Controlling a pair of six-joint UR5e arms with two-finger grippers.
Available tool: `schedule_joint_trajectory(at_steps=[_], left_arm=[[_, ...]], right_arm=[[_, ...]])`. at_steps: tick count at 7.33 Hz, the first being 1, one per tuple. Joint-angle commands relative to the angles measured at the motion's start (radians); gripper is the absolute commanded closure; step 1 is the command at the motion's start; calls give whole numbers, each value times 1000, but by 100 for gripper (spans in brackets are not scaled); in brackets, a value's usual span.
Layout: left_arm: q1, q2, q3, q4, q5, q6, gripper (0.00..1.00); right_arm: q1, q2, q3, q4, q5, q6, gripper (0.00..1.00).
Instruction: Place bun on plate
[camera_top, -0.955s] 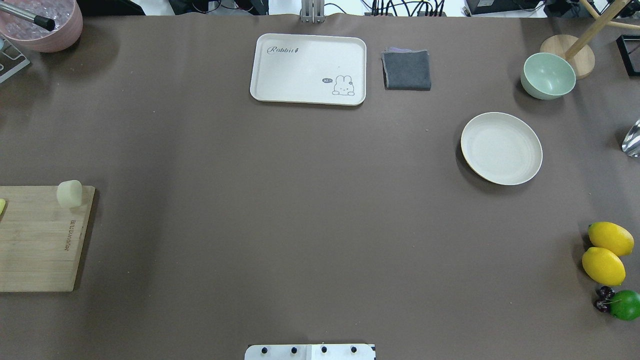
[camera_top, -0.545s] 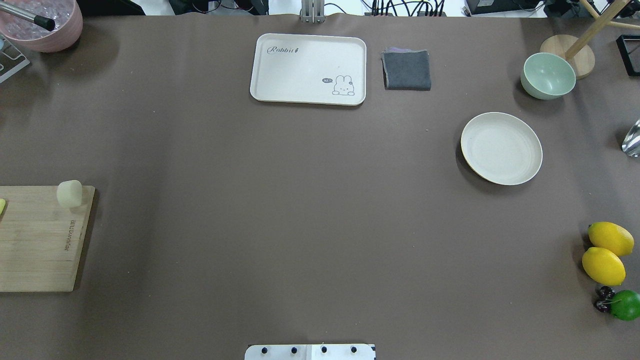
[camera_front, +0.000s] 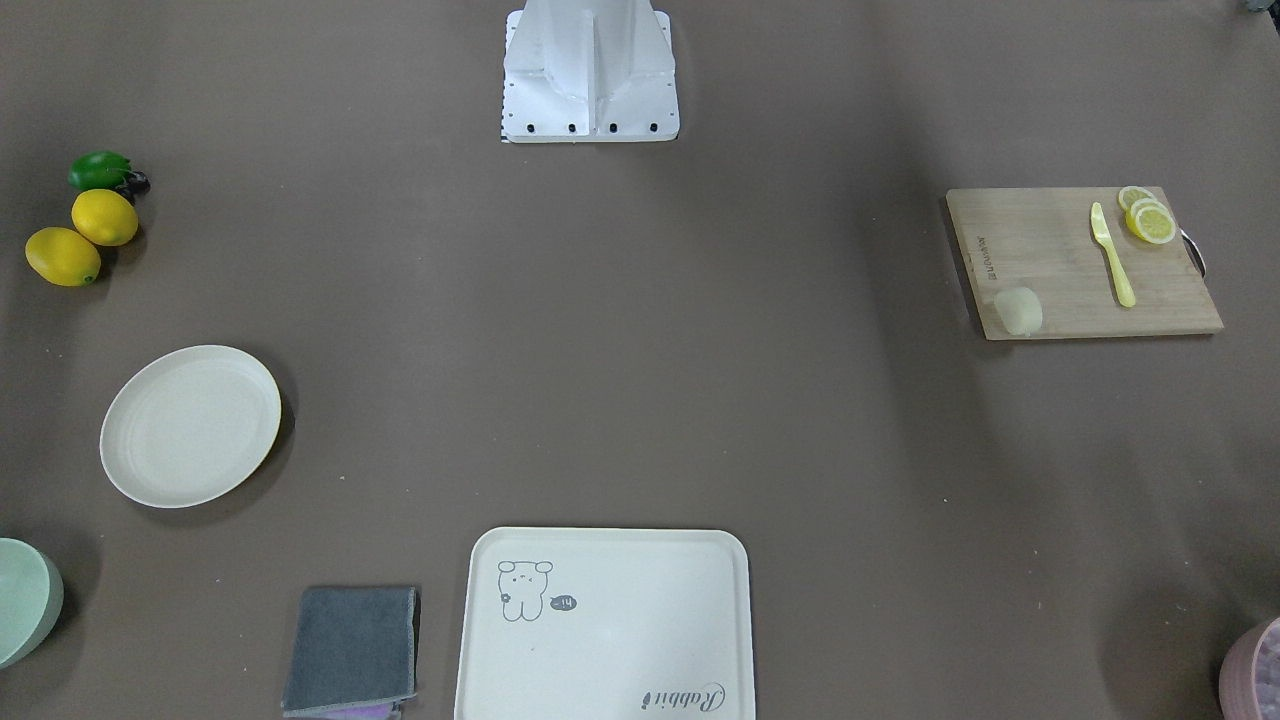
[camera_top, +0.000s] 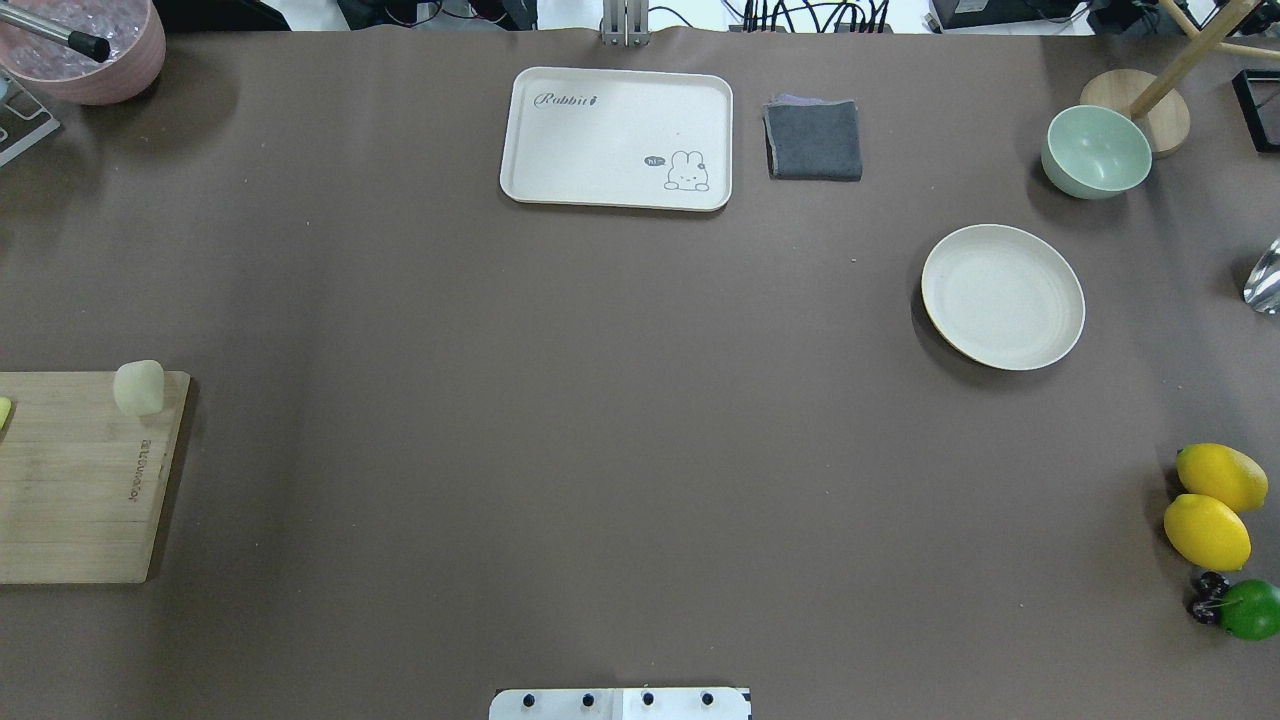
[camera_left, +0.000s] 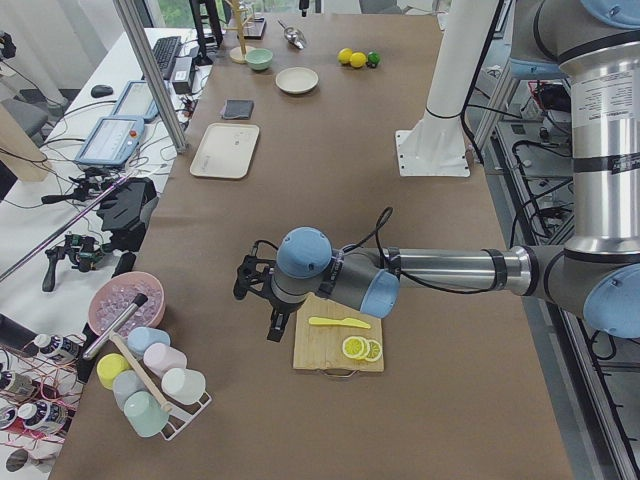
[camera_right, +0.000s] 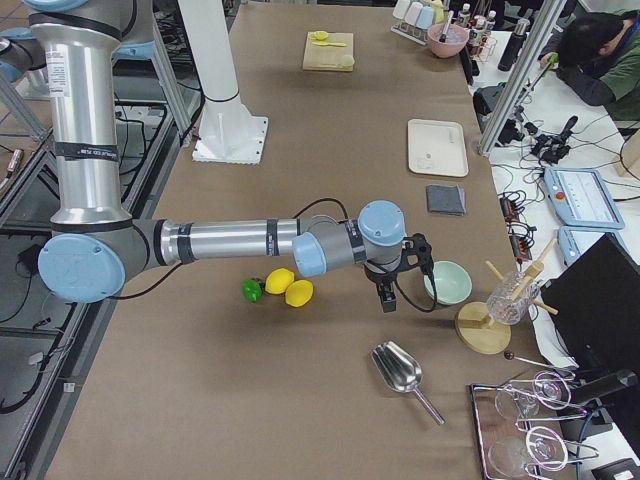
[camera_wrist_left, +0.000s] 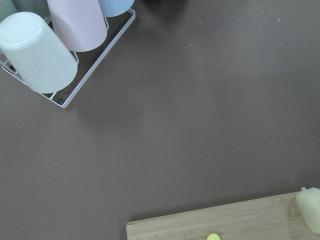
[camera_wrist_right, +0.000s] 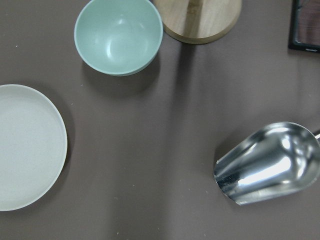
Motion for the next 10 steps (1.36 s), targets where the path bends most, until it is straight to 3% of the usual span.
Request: schedule_joint_trajectory(at_steps=[1, 6, 10], left_arm=[[0, 0, -2, -9, 0, -2, 2], [0, -9, -2, -9, -8, -6, 2], [0, -20, -13, -9, -9, -53, 2]], right_arm=[[-146, 7, -38, 214, -47, 273, 0], [-350, 59, -152, 414, -178, 567, 0], [-415, 70, -192, 431, -198, 607, 3]])
